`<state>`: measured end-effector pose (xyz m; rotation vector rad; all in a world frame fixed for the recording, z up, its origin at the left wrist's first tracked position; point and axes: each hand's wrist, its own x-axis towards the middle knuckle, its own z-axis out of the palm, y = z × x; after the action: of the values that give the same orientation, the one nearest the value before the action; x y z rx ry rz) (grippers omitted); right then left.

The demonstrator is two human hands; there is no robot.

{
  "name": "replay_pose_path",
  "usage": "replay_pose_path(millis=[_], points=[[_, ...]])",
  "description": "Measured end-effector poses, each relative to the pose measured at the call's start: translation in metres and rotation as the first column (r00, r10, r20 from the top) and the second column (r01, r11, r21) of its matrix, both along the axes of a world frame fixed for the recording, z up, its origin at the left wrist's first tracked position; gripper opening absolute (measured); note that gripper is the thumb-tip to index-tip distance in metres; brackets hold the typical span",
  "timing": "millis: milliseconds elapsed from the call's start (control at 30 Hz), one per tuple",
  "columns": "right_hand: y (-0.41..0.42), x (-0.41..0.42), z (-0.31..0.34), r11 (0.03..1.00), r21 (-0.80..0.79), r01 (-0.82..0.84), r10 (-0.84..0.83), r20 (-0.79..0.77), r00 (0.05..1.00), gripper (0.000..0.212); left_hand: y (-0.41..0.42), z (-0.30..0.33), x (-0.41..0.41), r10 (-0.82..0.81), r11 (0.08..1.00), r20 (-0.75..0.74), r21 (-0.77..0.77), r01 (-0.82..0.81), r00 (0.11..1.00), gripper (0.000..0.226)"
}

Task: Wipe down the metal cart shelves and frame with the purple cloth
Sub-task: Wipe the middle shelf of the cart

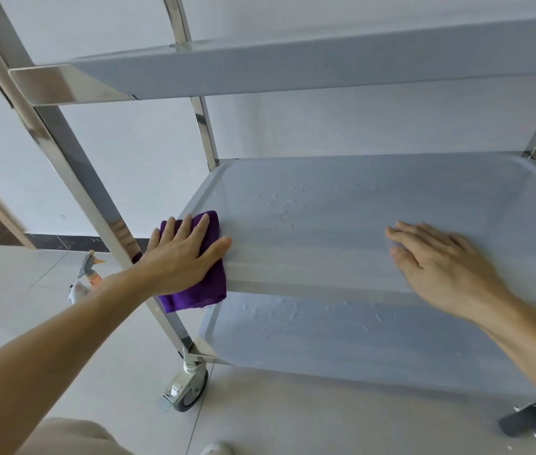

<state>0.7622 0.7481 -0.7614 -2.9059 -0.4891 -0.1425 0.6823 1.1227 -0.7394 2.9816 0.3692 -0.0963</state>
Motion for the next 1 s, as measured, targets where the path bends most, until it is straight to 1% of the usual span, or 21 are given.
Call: replay_pose_path(millis=[67, 133, 233, 333, 400, 500, 567, 600, 667, 733, 767, 800, 833, 867, 933, 967, 1000], points=[[0.002, 0.000, -0.001, 1.000, -0.005, 0.004, -0.004, -0.008, 1.000, 0.048, -0.009, -0.001, 0.017, 0.048, 0.998, 0.000, 0.035, -0.048, 0.999, 0.088], [0.003, -0.002, -0.001, 1.000, 0.012, 0.009, -0.008, -0.010, 1.000, 0.048, -0.027, 0.001, 0.037, 0.036, 0.999, 0.004, 0.040, -0.036, 0.999, 0.074], [0.002, -0.006, -0.001, 1.000, 0.015, 0.012, -0.012, 0.004, 1.000, 0.048, -0.085, 0.000, 0.068, -0.080, 0.996, 0.019, -0.023, 0.081, 0.997, 0.067], [0.004, -0.010, 0.000, 1.000, 0.013, 0.012, -0.012, 0.019, 1.000, 0.046, -0.148, -0.003, 0.084, -0.268, 0.962, 0.034, -0.049, 0.269, 0.963, 0.066], [0.005, -0.013, 0.001, 1.000, 0.008, 0.020, -0.020, 0.003, 1.000, 0.046, -0.166, -0.005, 0.086, -0.314, 0.944, 0.055, -0.094, 0.318, 0.948, 0.063], [0.006, -0.017, 0.002, 1.000, 0.008, 0.019, -0.019, 0.003, 1.000, 0.046, -0.155, -0.005, 0.082, -0.345, 0.930, 0.092, -0.098, 0.353, 0.934, 0.063], [0.006, -0.020, 0.004, 0.999, 0.025, 0.024, -0.024, 0.018, 1.000, 0.047, -0.126, -0.001, 0.080, -0.347, 0.936, 0.087, -0.029, 0.351, 0.934, 0.062], [0.006, -0.022, 0.004, 0.999, 0.028, 0.024, -0.025, 0.018, 1.000, 0.047, -0.105, 0.002, 0.078, -0.343, 0.939, 0.058, 0.028, 0.341, 0.938, 0.063], [0.007, -0.023, 0.005, 1.000, 0.016, 0.027, -0.027, 0.007, 1.000, 0.047, -0.055, 0.006, 0.072, -0.302, 0.943, -0.003, 0.145, 0.299, 0.953, 0.059], [0.010, -0.024, 0.007, 1.000, -0.005, 0.026, -0.026, 0.002, 1.000, 0.047, -0.003, 0.005, 0.066, -0.200, 0.959, 0.005, 0.207, 0.195, 0.980, 0.049], [0.011, -0.026, 0.008, 1.000, -0.003, 0.030, -0.030, -0.006, 1.000, 0.046, 0.018, 0.004, 0.064, -0.122, 0.976, 0.033, 0.187, 0.114, 0.992, 0.049], [0.014, -0.028, 0.008, 0.999, -0.002, 0.038, -0.038, -0.010, 0.999, 0.046, 0.033, 0.003, 0.065, -0.031, 0.994, 0.067, 0.110, 0.023, 0.997, 0.052], [0.016, -0.030, 0.008, 0.999, 0.000, 0.038, -0.038, 0.000, 0.999, 0.045, 0.043, 0.003, 0.069, 0.061, 0.998, 0.095, 0.000, -0.062, 0.994, 0.056], [0.019, -0.033, 0.007, 0.999, 0.006, 0.037, -0.037, 0.018, 0.999, 0.044, 0.050, 0.003, 0.074, 0.129, 0.989, 0.111, -0.088, -0.119, 0.985, 0.059], [0.026, -0.043, 0.006, 0.998, 0.041, 0.036, -0.040, 0.090, 0.995, 0.040, 0.054, 0.004, 0.086, 0.184, 0.974, 0.101, -0.156, -0.167, 0.978, 0.061], [0.030, -0.048, 0.006, 0.998, 0.060, 0.026, -0.034, 0.133, 0.991, 0.039, 0.055, 0.005, 0.089, 0.186, 0.973, 0.093, -0.157, -0.170, 0.978, 0.062], [0.034, -0.053, 0.006, 0.997, 0.072, 0.009, -0.022, 0.181, 0.983, 0.043, 0.055, 0.005, 0.092, 0.183, 0.975, 0.093, -0.143, -0.169, 0.979, 0.063]])
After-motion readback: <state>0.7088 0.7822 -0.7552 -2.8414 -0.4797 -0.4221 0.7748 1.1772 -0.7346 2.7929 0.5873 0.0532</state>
